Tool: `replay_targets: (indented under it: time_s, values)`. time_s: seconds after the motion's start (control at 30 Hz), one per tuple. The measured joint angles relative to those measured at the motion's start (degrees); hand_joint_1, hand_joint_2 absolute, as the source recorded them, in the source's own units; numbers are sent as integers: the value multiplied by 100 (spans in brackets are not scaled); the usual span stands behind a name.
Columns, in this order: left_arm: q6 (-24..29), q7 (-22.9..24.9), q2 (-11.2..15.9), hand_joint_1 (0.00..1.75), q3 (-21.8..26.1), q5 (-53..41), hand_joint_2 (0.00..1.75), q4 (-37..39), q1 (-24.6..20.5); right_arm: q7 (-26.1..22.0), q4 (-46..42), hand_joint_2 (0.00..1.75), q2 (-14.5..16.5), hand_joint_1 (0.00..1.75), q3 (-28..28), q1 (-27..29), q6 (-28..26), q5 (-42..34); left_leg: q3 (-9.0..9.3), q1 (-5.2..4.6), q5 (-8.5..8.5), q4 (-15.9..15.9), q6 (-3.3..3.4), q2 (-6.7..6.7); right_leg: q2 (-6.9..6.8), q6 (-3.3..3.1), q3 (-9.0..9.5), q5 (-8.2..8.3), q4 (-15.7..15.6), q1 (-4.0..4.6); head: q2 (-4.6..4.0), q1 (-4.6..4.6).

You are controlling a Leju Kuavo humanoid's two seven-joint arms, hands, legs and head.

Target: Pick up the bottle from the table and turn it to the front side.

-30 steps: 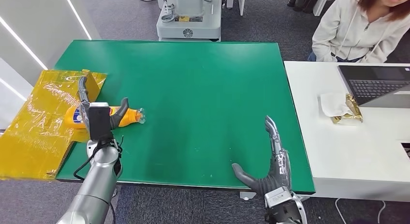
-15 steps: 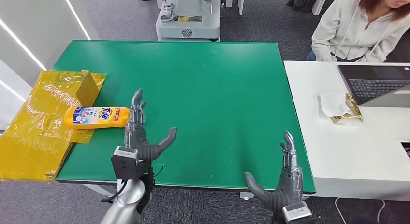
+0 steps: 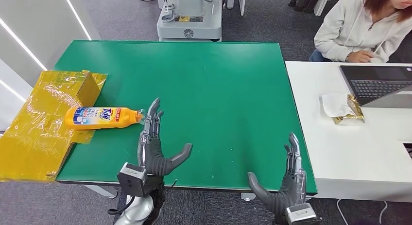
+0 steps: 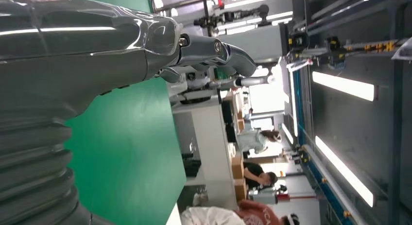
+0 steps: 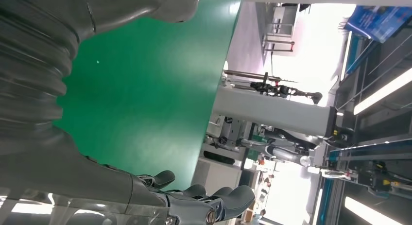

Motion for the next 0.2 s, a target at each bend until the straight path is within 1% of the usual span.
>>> replay_targets:
  time_s: [0.1, 0.2]
  values:
    - [-79, 73, 74, 0, -1, 103, 175, -3, 11, 61, -44, 175, 1, 0, -1, 74, 17, -63, -1, 0, -1, -1, 0, 1, 1, 1, 1, -1, 0, 0, 0, 0]
    - [-32, 46, 184, 0, 8, 192, 175, -3, 80, 20, -20, 175, 1, 0, 1, 96, 104, -217, 0, 0, -1, -3, 0, 2, 1, 0, 0, -1, 0, 0, 0, 0]
